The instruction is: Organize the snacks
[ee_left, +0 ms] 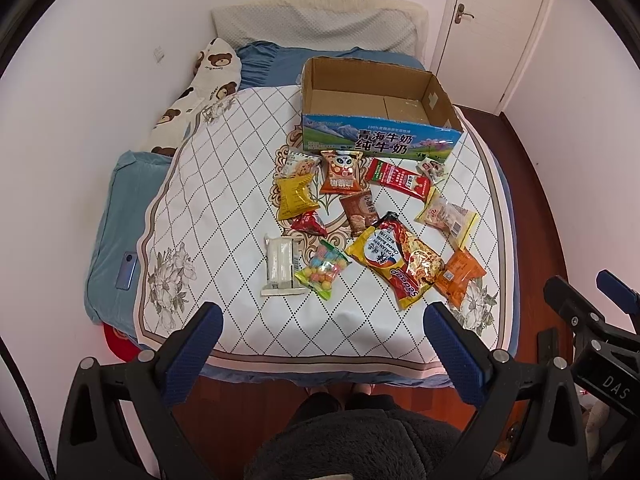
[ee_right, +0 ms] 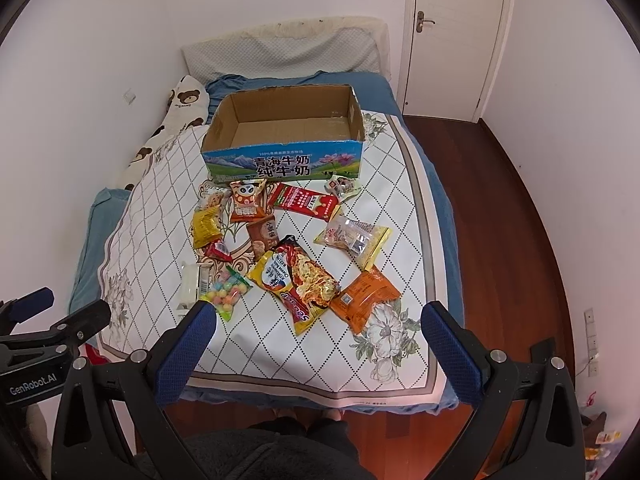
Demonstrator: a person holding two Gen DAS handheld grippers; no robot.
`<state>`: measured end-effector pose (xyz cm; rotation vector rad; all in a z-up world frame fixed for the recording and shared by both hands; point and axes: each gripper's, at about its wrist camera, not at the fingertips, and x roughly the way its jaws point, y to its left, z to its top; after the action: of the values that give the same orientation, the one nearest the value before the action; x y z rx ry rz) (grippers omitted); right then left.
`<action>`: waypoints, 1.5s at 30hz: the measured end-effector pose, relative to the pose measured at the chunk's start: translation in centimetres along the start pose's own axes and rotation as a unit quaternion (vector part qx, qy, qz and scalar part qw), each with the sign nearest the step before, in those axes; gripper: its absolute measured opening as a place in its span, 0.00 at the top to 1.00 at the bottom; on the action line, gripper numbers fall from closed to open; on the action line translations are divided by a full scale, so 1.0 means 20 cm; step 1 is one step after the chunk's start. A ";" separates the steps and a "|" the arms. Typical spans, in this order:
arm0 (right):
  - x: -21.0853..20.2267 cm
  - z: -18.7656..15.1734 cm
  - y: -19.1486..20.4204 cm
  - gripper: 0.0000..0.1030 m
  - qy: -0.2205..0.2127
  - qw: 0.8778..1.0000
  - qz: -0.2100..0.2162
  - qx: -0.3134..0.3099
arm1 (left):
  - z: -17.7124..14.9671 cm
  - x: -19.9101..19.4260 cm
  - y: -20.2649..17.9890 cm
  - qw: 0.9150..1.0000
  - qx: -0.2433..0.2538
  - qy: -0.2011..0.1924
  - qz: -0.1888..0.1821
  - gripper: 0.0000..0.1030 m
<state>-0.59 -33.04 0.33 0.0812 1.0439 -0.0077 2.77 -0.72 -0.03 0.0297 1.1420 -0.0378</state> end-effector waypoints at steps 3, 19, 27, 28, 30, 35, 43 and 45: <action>0.01 0.01 -0.01 0.00 0.001 1.000 0.003 0.001 | 0.01 0.01 0.00 1.000 0.000 -0.001 0.001 0.00; 0.41 0.06 -0.16 0.00 0.039 0.998 0.022 0.044 | 0.17 0.44 0.11 0.998 -0.014 0.022 0.060 0.00; 1.01 0.04 -0.13 0.00 0.122 0.992 0.042 0.008 | 0.09 0.97 0.16 0.987 0.048 0.100 0.113 0.00; 1.07 0.03 -0.10 0.00 0.131 0.990 0.046 -0.004 | 0.07 1.01 0.15 0.985 0.054 0.110 0.122 0.00; 1.25 0.03 -0.03 0.00 0.154 0.986 0.047 -0.040 | 0.04 1.08 0.16 0.983 0.058 0.123 0.123 0.00; 1.58 0.02 0.21 0.00 0.202 0.966 0.045 -0.154 | 0.02 1.25 0.26 0.978 0.032 0.155 0.136 0.00; 1.92 -0.03 0.41 0.01 0.264 0.931 0.021 -0.253 | 0.11 1.57 0.46 0.974 -0.022 0.203 0.102 0.00; 1.98 -0.05 0.43 0.08 0.273 0.927 0.005 -0.256 | 0.12 1.66 0.47 0.972 -0.018 0.218 0.084 0.00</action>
<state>18.85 -23.18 -33.80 -0.4102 1.5717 0.3121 19.11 8.02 -29.13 0.1071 1.5751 0.1463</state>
